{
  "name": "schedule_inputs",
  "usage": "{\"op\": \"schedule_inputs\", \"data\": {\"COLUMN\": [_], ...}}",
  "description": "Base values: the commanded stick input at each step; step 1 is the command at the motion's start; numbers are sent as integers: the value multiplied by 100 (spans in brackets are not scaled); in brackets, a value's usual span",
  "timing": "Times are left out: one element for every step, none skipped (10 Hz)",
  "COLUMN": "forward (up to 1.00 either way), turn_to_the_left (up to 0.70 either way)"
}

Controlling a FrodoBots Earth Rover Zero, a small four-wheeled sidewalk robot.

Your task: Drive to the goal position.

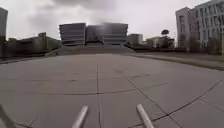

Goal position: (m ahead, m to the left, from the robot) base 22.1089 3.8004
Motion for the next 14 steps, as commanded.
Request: {"op": "schedule_inputs", "data": {"forward": [100,100,100,100,100,100,100,100,100,100,100,100,100,100], "turn_to_the_left": [0,0,0,0,0,0,0,0,4,24,0,0,0,0]}}
